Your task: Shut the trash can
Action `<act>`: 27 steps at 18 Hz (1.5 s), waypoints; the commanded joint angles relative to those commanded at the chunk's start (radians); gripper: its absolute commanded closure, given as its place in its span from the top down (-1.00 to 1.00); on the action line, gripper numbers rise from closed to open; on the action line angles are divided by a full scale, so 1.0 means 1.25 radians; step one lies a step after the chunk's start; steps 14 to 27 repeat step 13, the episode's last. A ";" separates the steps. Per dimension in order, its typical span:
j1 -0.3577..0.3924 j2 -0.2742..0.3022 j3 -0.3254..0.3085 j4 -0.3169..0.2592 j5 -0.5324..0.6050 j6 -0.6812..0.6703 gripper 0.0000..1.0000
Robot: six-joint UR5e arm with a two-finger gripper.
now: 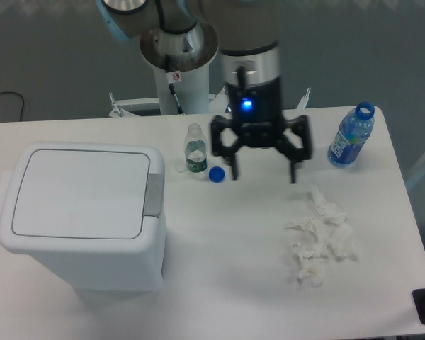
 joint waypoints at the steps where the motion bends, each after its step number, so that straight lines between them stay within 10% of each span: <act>1: 0.014 -0.001 0.000 0.001 0.017 0.057 1.00; 9: 0.102 0.006 -0.017 -0.043 0.046 0.272 1.00; 27: 0.117 0.018 -0.042 -0.045 0.041 0.274 1.00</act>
